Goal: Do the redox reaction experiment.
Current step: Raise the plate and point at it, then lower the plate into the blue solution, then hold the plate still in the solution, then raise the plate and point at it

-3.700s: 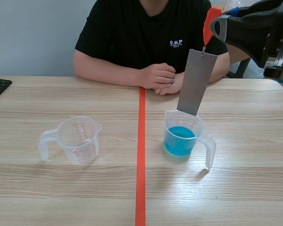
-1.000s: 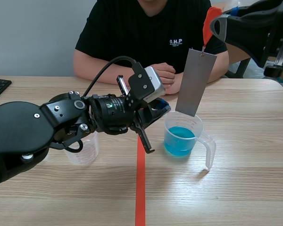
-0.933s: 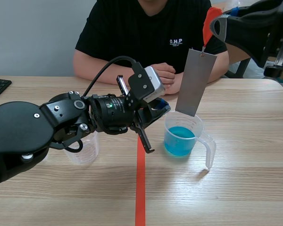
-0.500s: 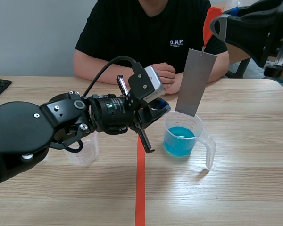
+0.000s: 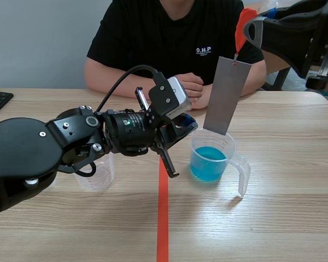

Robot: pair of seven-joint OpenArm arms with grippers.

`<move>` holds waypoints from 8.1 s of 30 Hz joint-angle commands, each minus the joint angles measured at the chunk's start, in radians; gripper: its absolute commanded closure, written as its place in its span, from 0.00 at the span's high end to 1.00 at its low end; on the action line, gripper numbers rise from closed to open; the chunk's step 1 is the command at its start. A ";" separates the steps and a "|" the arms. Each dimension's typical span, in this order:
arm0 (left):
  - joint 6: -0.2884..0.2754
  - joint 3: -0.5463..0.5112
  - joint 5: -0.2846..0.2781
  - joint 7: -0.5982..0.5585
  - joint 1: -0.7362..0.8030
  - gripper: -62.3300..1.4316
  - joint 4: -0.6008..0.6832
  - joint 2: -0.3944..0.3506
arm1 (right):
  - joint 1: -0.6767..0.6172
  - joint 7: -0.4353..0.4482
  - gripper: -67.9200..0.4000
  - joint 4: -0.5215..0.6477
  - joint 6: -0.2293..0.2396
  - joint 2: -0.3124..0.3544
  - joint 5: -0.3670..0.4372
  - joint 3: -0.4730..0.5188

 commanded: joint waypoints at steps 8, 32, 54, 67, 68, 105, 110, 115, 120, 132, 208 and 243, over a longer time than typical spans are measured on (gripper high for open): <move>0.008 -0.007 -0.026 -0.019 -0.011 0.10 0.034 -0.035 | 0.017 0.015 0.03 0.017 0.006 0.013 0.014 0.010; 0.116 -0.525 -0.382 -0.018 0.709 0.10 0.590 -0.718 | 0.017 0.015 0.03 0.017 0.006 0.012 0.014 0.010; 0.194 -0.979 -0.373 0.001 1.489 0.10 0.593 -0.452 | 0.017 0.008 0.03 -0.008 0.006 -0.016 -0.023 0.009; 0.288 -0.991 -0.374 0.037 1.535 0.10 0.592 -0.352 | 0.017 0.048 0.03 -0.053 0.006 -0.065 -0.114 0.006; 0.288 -0.991 -0.374 0.036 1.535 0.10 0.592 -0.352 | 0.017 0.058 0.03 -0.056 0.006 -0.065 -0.119 0.000; 0.286 -0.991 -0.374 0.035 1.543 0.10 0.592 -0.311 | 0.089 0.186 0.03 -0.369 0.006 -0.231 -0.361 -0.141; 0.286 -0.991 -0.374 0.035 1.543 0.10 0.592 -0.311 | 0.089 0.186 0.03 -0.386 0.006 -0.231 -0.365 -0.144; 0.286 -0.991 -0.374 0.035 1.543 0.10 0.592 -0.311 | 0.089 0.186 0.03 -0.386 0.006 -0.231 -0.366 -0.144; 0.286 -0.991 -0.374 0.035 1.543 0.10 0.592 -0.311 | 0.089 0.186 0.03 -0.386 0.006 -0.231 -0.383 -0.144; 0.286 -0.991 -0.374 0.035 1.543 0.10 0.592 -0.311 | 0.089 0.189 0.03 -0.386 0.006 -0.231 -0.384 -0.144; 0.274 -0.991 -0.374 0.010 1.543 0.10 0.597 -0.341 | 0.031 -0.322 0.03 0.077 0.006 -0.189 0.107 0.149; 0.135 -0.550 -0.172 0.058 0.702 0.10 0.729 -0.553 | 0.031 -0.378 0.03 0.138 0.006 -0.190 0.167 0.161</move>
